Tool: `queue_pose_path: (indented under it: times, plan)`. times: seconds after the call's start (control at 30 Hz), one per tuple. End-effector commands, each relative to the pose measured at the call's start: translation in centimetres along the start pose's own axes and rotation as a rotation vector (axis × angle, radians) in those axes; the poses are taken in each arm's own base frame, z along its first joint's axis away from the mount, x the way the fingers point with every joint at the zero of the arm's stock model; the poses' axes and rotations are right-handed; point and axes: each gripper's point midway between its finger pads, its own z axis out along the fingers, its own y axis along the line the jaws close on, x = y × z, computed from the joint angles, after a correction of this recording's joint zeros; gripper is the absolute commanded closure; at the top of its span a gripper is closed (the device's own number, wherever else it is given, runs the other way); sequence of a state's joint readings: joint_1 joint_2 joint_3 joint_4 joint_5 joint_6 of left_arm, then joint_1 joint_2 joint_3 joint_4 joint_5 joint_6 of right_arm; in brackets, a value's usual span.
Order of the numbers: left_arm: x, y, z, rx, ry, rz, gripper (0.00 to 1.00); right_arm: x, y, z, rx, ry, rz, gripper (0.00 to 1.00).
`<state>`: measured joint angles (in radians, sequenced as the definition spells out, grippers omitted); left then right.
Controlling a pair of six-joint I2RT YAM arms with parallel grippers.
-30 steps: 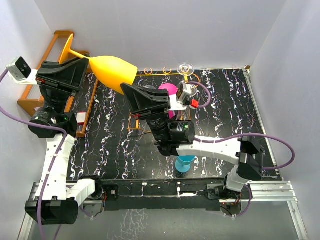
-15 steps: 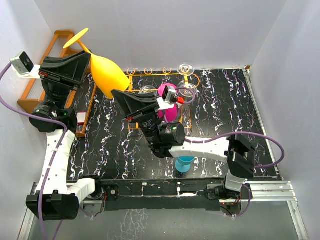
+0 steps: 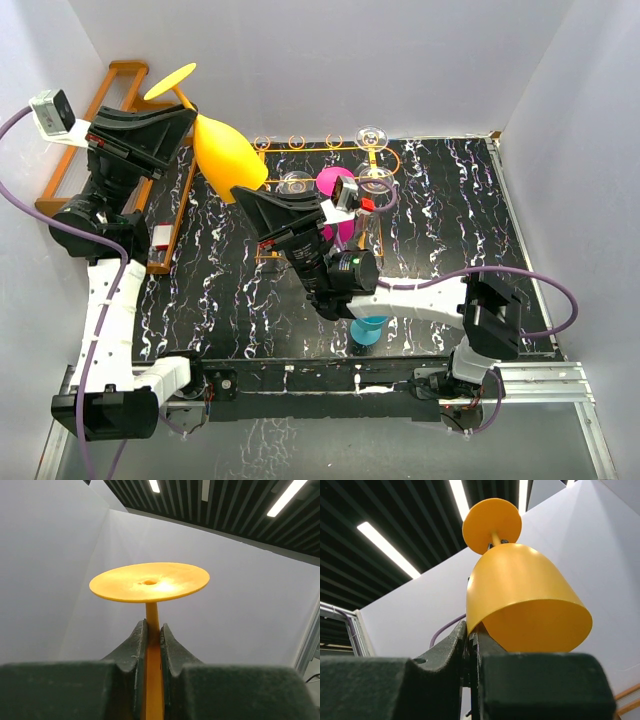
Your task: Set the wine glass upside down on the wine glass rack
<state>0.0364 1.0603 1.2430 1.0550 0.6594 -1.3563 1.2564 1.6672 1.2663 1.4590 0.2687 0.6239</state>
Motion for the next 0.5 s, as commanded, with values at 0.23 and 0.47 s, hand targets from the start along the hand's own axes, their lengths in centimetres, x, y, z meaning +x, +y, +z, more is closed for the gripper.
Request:
queue_pose_path:
  times: [0.23,0.47]
  plan:
    - [1.0,-1.7,0.2,0.07,0.112,0.18,1.0,-6.0,4.8,0.1,-0.165,-0.206,0.079,0.89]
    - [1.3,0.0,0.3,0.01,0.206,0.441,1.0,-6.4,3.7,-0.8,-0.108,-0.21,0.068,0.04]
